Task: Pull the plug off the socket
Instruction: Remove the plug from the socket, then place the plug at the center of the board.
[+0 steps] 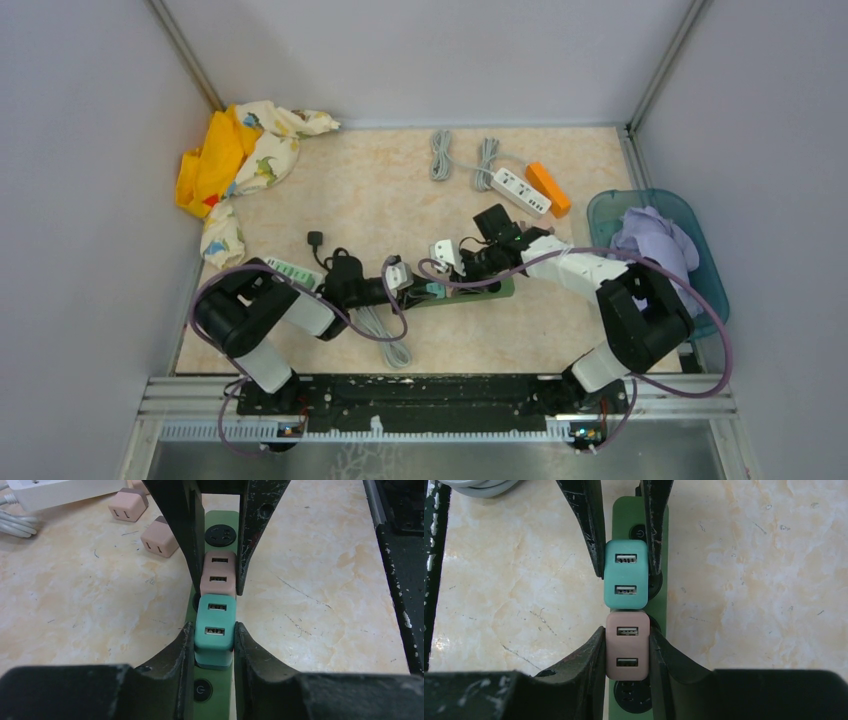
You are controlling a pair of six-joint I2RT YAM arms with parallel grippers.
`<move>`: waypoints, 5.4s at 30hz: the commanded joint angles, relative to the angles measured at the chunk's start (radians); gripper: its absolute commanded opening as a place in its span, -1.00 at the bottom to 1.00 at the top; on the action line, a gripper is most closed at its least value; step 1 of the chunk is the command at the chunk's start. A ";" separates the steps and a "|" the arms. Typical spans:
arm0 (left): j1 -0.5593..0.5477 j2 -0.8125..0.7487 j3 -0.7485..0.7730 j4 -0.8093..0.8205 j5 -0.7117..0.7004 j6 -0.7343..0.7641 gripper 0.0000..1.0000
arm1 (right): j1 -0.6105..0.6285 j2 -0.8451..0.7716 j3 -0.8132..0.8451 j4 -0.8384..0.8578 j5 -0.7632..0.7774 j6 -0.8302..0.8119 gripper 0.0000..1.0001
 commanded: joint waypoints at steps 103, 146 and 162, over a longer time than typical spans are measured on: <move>-0.020 0.068 0.092 -0.106 -0.002 0.011 -0.99 | -0.212 -0.152 -0.118 0.242 -0.403 0.132 -1.00; -0.020 0.069 0.096 -0.114 0.002 0.010 -0.99 | -0.279 -0.202 -0.061 0.174 -0.403 0.139 -1.00; -0.020 0.117 0.040 0.058 -0.002 -0.051 -0.92 | -0.408 -0.109 -0.132 0.611 0.373 0.652 -0.93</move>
